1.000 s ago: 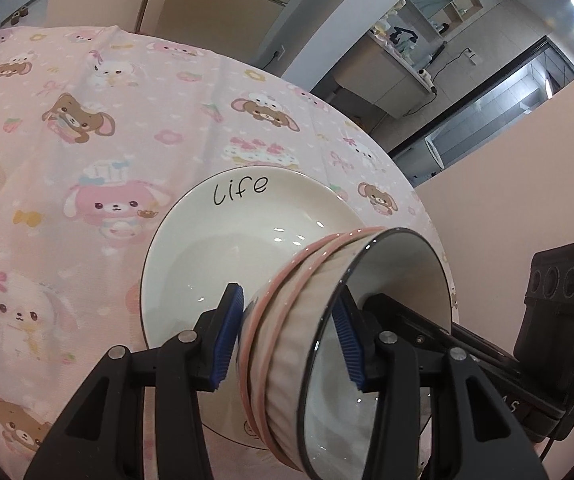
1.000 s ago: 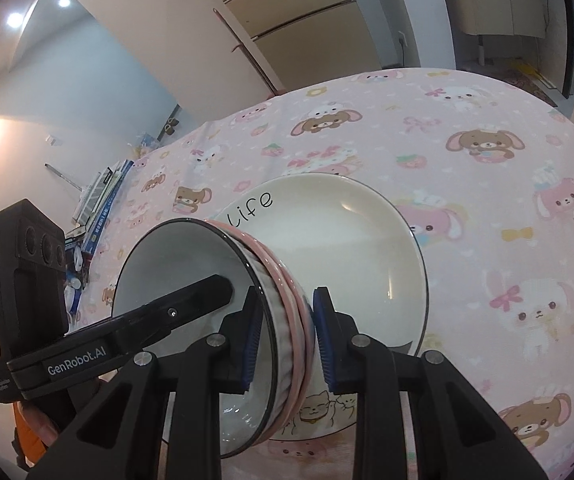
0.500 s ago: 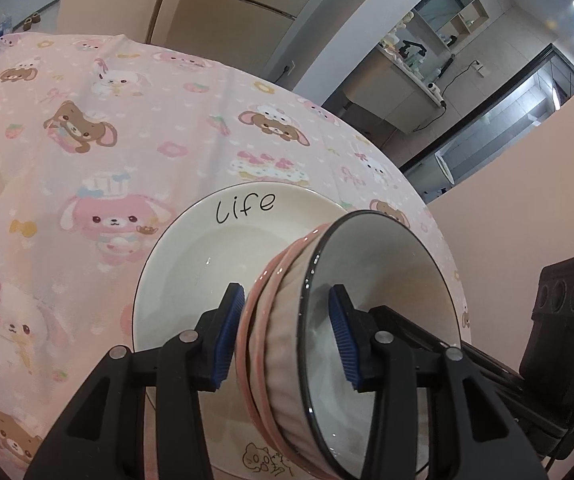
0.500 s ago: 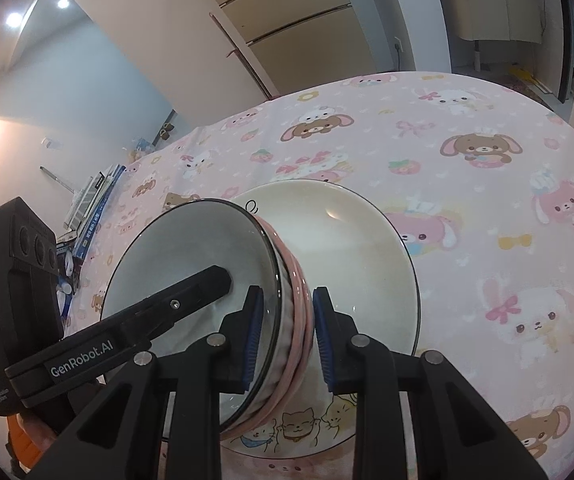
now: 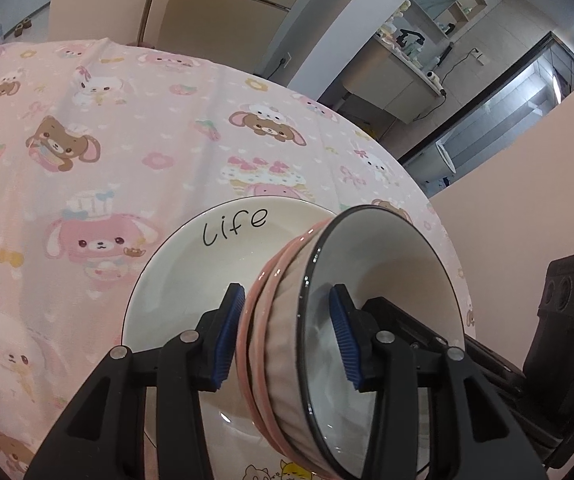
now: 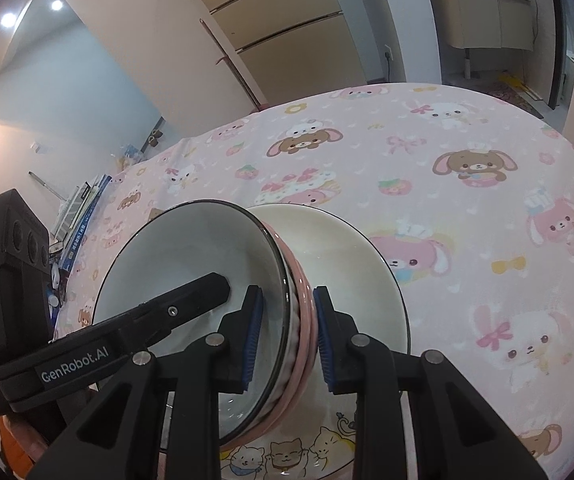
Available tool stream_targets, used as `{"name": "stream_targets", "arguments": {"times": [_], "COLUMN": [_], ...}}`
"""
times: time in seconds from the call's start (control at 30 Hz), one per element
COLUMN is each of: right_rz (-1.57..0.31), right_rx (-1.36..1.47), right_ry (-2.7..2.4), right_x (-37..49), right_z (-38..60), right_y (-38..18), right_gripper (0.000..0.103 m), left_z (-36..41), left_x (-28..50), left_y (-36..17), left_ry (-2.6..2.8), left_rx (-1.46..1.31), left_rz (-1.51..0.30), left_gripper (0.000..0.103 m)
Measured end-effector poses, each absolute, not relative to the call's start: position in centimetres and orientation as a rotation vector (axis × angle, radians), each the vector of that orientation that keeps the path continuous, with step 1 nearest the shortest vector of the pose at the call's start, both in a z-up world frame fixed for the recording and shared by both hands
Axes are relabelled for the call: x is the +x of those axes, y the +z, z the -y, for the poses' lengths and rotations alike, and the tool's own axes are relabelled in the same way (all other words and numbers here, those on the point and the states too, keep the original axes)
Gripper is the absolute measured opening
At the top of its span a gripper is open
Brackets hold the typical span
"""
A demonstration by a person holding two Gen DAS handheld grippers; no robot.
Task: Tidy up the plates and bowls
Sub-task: 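Lower the bowl stack onto the plates and open both tools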
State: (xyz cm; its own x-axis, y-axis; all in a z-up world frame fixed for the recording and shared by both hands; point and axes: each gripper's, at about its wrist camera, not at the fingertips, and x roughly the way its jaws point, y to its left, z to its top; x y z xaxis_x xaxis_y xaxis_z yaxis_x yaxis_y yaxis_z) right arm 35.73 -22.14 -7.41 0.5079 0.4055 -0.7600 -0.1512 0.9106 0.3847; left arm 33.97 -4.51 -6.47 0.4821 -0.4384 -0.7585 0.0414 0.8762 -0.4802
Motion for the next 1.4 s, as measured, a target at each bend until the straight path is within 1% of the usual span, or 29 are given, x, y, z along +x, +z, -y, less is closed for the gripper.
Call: {"name": "stream_targets", "arguments": {"times": [0.33,0.37,0.43,0.57,0.63,0.77,0.9,0.97,1.03,1.07,1.1,1.13,1.17,1.2,1.27,1.33,1.4], "right_rz": [-1.003,-1.007,-1.007,-1.01,-1.017,-1.042,-0.951,-0.89,-0.836,-0.812,-0.794,-0.764,-0.747,-0.731,-0.715,-0.704,-0.676], "right_rx": [0.279,0.28,0.278,0.261,0.257,0.283,0.197,0.158,0.136,0.13,0.121,0.104,0.092,0.076,0.054,0.058,0.055], "right_ry": [0.34,0.342,0.341,0.33,0.326,0.335,0.301,0.283,0.275,0.272,0.267,0.254,0.245,0.237,0.233,0.227,0.217], "right_x": [36.0,36.0,36.1,36.1,36.1,36.4,35.5,34.7,33.9,33.5,33.2,32.6,32.2,31.7,31.0,30.2,29.1], "right_z": [22.0,22.1,22.1,21.8,21.7,22.2,21.7,21.4,21.2,21.1,21.0,20.9,20.8,20.6,20.3,20.4,20.4], "right_y": [-7.3,-7.3,-7.4,-7.2,-7.2,-7.2,-5.3,-4.0,-2.8,-2.2,-1.8,-1.1,-0.7,-0.3,0.5,1.3,2.2], "right_gripper": [0.028,0.028,0.028,0.028,0.028,0.028,0.028,0.028,0.028,0.028,0.028,0.028,0.028,0.028,0.028,0.028,0.028], "left_z": [4.5,4.5,4.6,4.6,4.6,4.2,3.8,3.6,3.4,3.3,3.2,3.1,3.1,2.9,2.4,1.9,1.2], "left_x": [34.1,34.1,33.9,33.6,33.7,33.9,33.0,32.0,30.8,30.1,29.2,28.6,28.1,27.6,26.7,25.6,24.3], "left_y": [-6.4,-6.4,-6.0,-4.9,-4.9,-5.5,-4.2,-2.8,-1.2,-0.5,0.3,1.0,1.5,2.0,3.1,4.2,5.3], "left_ry": [-0.31,-0.31,-0.298,-0.279,-0.279,-0.28,-0.267,-0.249,-0.212,-0.198,-0.181,-0.166,-0.155,-0.147,-0.133,-0.128,-0.118], "left_rx": [-0.421,-0.421,-0.4,-0.366,-0.357,-0.386,-0.358,-0.318,-0.257,-0.23,-0.201,-0.174,-0.151,-0.137,-0.132,-0.136,-0.133], "left_rz": [-1.038,-1.037,-1.017,-0.977,-0.986,-1.013,-0.939,-0.856,-0.761,-0.714,-0.66,-0.621,-0.593,-0.572,-0.532,-0.483,-0.422], "left_gripper": [0.042,0.041,0.036,0.036,0.036,0.032,0.032,0.032,0.044,0.054,0.06,0.062,0.068,0.071,0.072,0.079,0.089]}}
